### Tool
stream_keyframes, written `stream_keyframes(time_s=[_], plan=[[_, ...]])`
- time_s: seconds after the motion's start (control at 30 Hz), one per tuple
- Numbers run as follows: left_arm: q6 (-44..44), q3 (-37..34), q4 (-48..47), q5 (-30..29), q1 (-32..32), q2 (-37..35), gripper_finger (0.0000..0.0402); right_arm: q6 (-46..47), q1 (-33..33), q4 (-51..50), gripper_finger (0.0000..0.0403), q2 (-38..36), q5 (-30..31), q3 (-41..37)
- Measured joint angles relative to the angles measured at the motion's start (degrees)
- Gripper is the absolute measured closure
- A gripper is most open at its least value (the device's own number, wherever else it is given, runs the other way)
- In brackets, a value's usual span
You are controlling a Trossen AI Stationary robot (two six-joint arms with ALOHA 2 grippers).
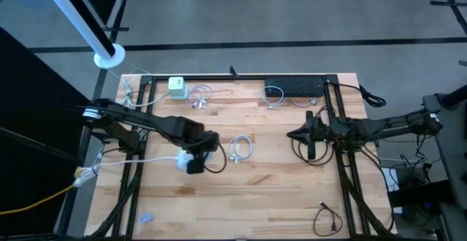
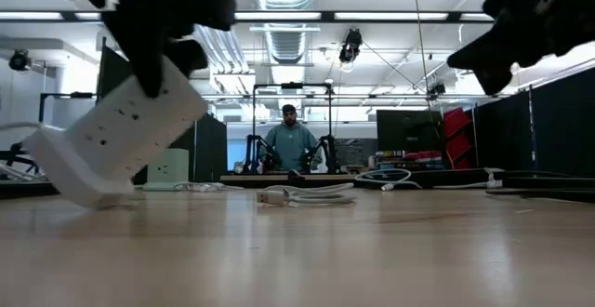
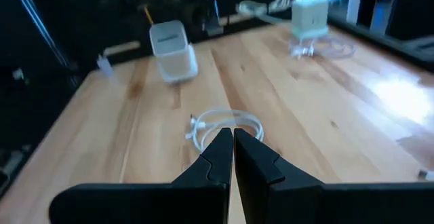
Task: Insert USB
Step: Move the bottom white outlet extension to the center of the table
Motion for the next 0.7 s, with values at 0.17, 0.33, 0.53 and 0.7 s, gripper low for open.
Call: stream_keyframes(time_s=[0.17, 0.33, 0.53, 0.7], plan=[[0.1, 4.3, 2.2, -4.2, -0.7, 1.8, 0.0105, -2.6, 0.0, 0.0, 0.0403, 14.2, -1.6, 6.3], [-2.0, 5.7, 2.4, -7.8, -0.9, -0.3, 0.0105, -3.7, 0.0, 0.9, 0.0403, 26.1, -1.7, 12.5], [-6.5, 2.9, 12.0, -11.1, -1.0, -3.2, 0.0105, -5.9, 0.4, 3.1, 0.0403, 35.5, -4.6, 16.8], [-10.4, -0.9, 21.9, -13.5, -2.3, -5.0, 0.0105, -5.6, 1.6, 3.3, 0.0403, 38.5, -4.7, 18.2]])
